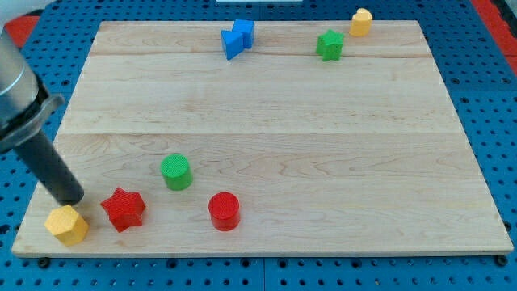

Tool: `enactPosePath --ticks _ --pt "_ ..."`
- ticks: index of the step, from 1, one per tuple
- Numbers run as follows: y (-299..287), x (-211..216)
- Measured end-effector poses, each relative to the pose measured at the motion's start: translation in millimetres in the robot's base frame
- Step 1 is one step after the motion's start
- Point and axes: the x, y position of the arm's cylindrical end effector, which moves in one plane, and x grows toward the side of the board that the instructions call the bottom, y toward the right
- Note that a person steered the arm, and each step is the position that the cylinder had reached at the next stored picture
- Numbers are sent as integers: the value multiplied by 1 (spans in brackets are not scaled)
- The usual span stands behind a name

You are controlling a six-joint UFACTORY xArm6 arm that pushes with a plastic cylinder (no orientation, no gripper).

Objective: Move the red star towards the red circle

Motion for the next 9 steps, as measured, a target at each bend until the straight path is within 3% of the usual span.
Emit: enactPosePath --ticks 2,8,9 --pt "0 6" --pt "81 18" --pt "69 18"
